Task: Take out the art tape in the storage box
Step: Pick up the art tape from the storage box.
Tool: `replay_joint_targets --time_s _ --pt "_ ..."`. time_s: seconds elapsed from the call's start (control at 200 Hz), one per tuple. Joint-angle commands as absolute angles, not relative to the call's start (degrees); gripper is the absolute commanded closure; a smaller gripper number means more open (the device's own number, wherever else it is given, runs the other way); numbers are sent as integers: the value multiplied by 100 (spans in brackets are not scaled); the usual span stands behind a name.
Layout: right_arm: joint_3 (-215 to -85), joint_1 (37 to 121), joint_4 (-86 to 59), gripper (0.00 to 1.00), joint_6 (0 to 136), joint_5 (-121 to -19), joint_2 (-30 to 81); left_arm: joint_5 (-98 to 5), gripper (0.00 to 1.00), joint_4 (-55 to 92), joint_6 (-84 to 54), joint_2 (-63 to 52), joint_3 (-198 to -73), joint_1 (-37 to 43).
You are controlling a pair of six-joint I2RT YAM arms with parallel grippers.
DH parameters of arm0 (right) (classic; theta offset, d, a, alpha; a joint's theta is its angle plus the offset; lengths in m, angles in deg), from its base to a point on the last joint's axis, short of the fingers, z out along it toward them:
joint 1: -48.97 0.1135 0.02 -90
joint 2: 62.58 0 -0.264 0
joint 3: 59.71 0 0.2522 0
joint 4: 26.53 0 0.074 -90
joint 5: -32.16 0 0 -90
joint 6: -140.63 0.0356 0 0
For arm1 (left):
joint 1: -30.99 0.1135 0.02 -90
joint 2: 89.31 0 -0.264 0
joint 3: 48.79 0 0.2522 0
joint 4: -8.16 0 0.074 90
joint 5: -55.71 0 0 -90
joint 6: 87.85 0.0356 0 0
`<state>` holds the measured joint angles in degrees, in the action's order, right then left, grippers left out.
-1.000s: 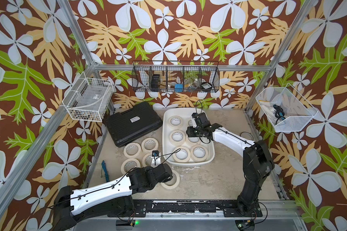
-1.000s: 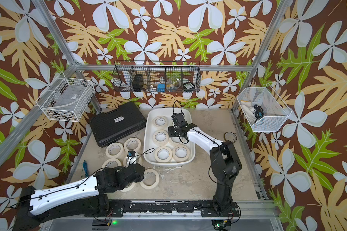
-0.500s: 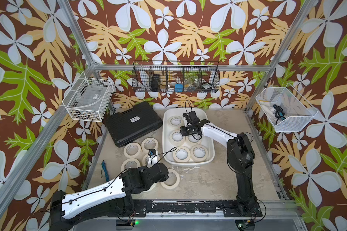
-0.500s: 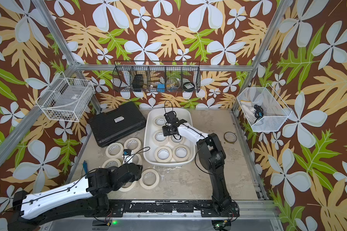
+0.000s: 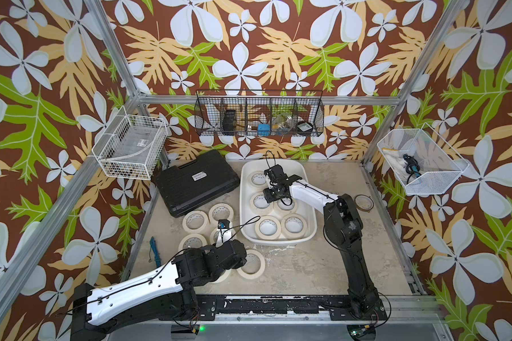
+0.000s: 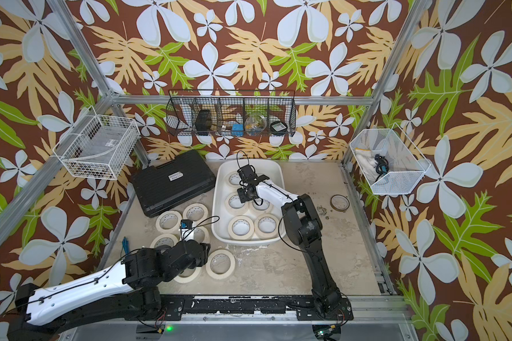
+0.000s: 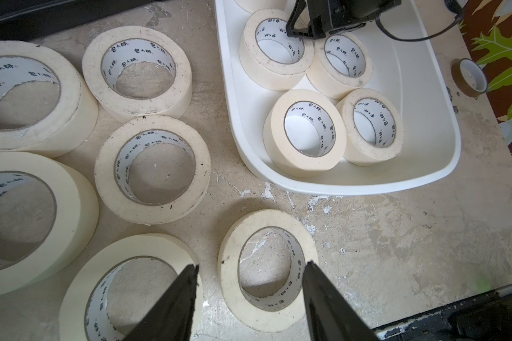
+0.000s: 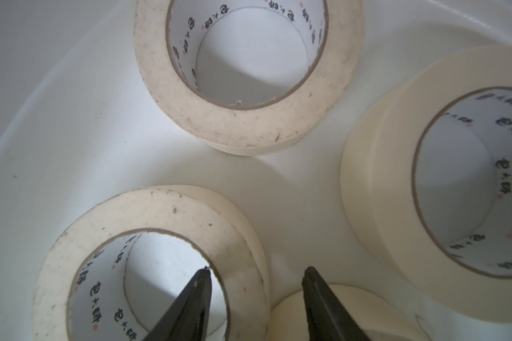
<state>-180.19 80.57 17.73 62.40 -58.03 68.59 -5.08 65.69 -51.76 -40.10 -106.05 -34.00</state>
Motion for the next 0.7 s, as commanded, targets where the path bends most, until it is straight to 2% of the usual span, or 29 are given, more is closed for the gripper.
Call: replay_joint_targets --time_s 0.0,0.135,0.385,0.55,0.691 --pt "-18113 8061 1911 48 6161 -5838 6951 -555 38 6626 -5108 -3959 -10666 -3398" --pt "-18130 8063 1918 54 6180 -5868 7004 -522 36 6624 -5070 -3882 -10739 -3396" --pt "-18141 8061 2059 81 6179 -5809 6811 -380 33 6643 -4986 -3723 -10993 -3396" --pt "-18041 8062 2217 89 6212 -5704 6389 -311 33 6648 -4938 -3607 -11114 -3400" --pt "-17717 8068 2229 92 6293 -5538 5764 -172 31 6606 -4902 -3489 -11220 -3391"
